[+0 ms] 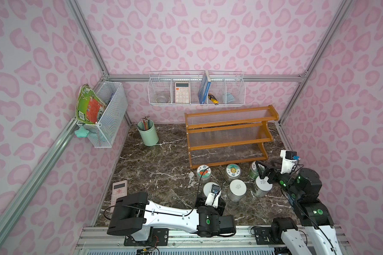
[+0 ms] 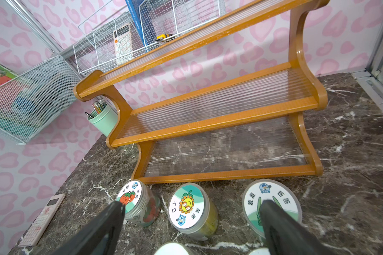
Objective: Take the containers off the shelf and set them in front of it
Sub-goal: Place the container at the center of the board.
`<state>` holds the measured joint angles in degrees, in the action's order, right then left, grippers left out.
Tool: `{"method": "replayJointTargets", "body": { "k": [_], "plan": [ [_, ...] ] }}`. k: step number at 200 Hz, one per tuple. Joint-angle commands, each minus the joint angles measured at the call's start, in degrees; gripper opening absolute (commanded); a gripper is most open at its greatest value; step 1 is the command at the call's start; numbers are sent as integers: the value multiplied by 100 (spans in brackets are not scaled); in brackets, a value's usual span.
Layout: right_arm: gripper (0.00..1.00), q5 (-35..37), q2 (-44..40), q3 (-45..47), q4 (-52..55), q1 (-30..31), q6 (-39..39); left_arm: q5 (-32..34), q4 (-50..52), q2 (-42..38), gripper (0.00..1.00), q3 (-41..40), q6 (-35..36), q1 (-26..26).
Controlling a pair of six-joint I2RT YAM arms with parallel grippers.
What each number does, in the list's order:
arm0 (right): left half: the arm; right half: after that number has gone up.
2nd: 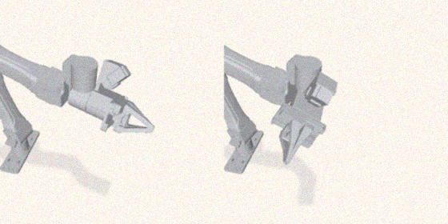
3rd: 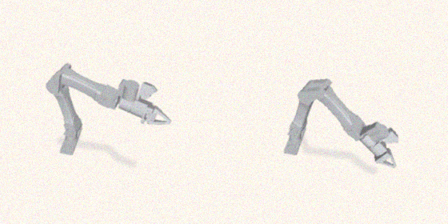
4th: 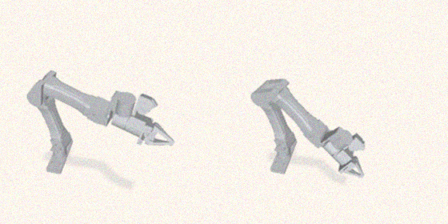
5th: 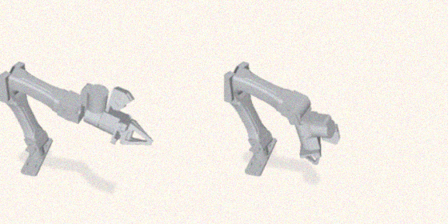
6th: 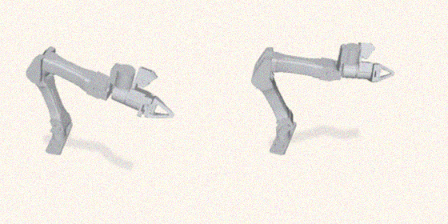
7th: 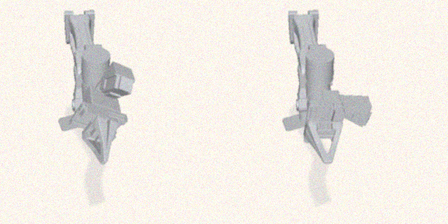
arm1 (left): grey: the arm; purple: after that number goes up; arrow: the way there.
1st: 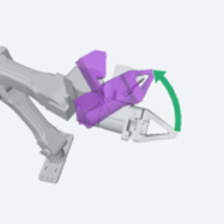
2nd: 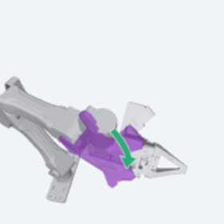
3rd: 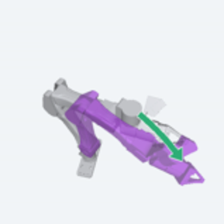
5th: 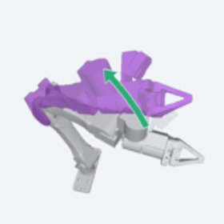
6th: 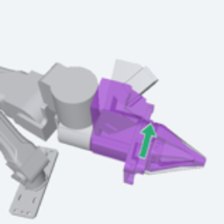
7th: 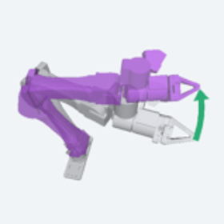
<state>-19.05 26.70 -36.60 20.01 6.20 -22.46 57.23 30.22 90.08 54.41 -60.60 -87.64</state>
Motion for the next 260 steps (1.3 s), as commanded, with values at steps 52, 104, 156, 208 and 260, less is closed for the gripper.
{"method": "replayJointTargets", "body": {
  "k": [52, 104, 156, 208, 260],
  "plan": [
    [99, 33, -68, 19, -94, 72, 7, -398, -1146, -113, 82, -643, 677, 270],
    [99, 65, -87, 40, -41, 86, 34, -549, -2287, -318, 82, -1253, 1339, 497],
    [99, 103, -82, 53, -7, 83, 70, -731, -2960, -93, 84, -1420, 1721, 631],
    [99, 86, -77, 74, -37, 83, 66, -705, -3039, 6, 91, -1548, 1642, 643],
    [99, 81, -112, 82, 20, 83, 74, -538, -2623, -46, 100, -1354, 1536, 610]
  ]
}}
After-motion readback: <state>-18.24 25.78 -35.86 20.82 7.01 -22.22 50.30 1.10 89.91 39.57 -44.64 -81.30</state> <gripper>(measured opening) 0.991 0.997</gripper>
